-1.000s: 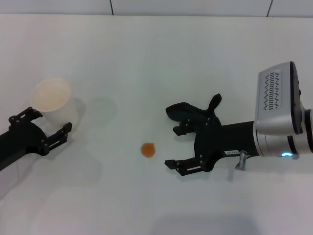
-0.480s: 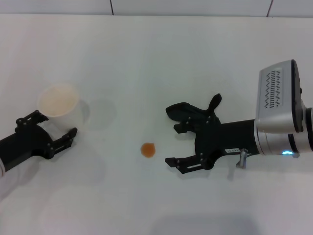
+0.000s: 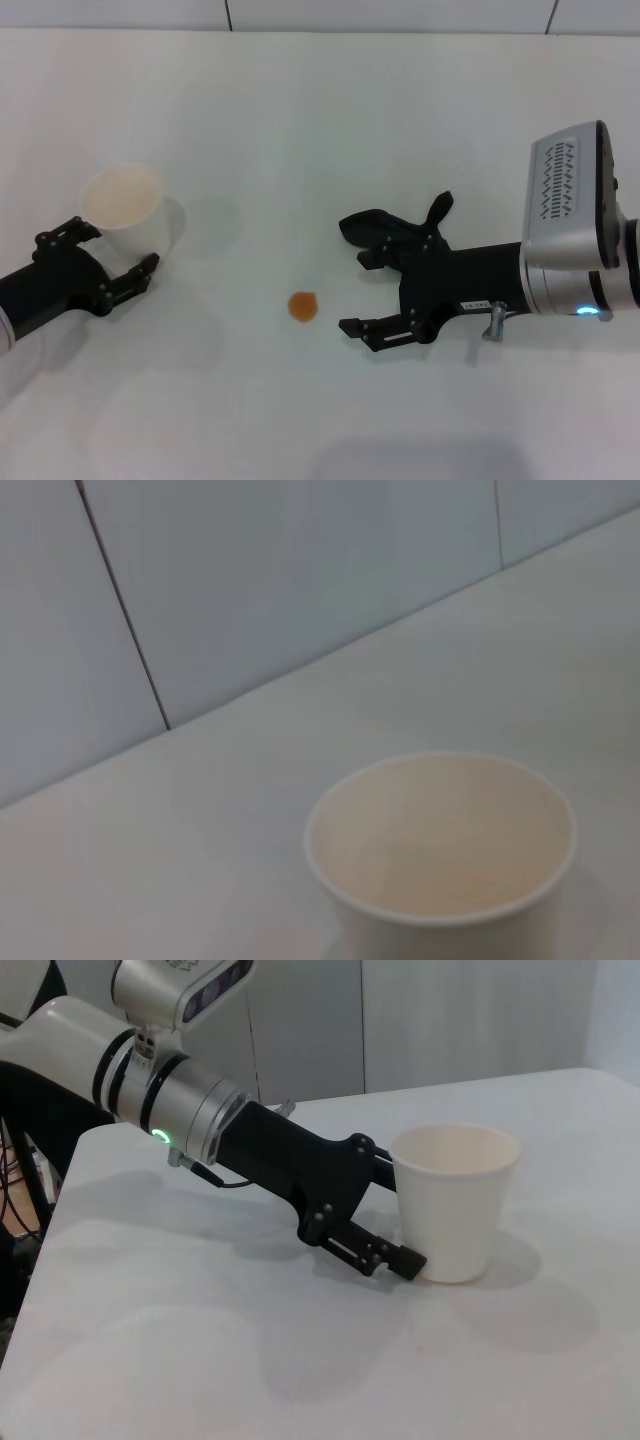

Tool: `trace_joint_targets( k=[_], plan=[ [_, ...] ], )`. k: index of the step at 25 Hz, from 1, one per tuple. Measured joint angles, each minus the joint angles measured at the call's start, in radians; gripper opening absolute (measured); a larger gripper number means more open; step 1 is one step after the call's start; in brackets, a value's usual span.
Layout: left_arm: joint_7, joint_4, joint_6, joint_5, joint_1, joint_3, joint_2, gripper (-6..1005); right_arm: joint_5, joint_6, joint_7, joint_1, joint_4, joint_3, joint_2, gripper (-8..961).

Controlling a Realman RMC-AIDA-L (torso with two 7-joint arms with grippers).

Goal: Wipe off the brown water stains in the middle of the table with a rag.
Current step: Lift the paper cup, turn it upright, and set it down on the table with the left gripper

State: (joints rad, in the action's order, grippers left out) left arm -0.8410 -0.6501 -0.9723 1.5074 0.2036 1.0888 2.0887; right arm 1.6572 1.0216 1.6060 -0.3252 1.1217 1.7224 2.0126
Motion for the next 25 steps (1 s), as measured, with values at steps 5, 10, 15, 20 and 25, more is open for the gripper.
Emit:
trace_joint_targets(
  k=[5,10,15,20,25],
  plan=[
    [-0.027,-0.004,0.011,-0.013,0.004,0.026,-0.002,734,-0.001,0.000,-0.003,0.000,0.000,-0.001,0.000,833],
    [-0.049,-0.005,0.014,-0.017,0.008,0.030,-0.004,736,-0.001,0.000,-0.003,0.001,0.000,-0.001,0.000,833],
    [-0.071,-0.022,0.010,-0.008,0.006,0.042,-0.004,764,-0.001,0.000,-0.003,0.003,0.001,-0.004,0.000,832],
    [-0.066,-0.049,0.014,-0.022,-0.015,0.060,-0.002,776,-0.006,0.002,-0.004,0.004,0.001,-0.004,-0.001,832],
    [-0.075,-0.052,0.001,-0.028,-0.017,0.061,-0.006,783,-0.012,0.004,-0.007,0.005,-0.001,-0.004,-0.002,832]
  ],
)
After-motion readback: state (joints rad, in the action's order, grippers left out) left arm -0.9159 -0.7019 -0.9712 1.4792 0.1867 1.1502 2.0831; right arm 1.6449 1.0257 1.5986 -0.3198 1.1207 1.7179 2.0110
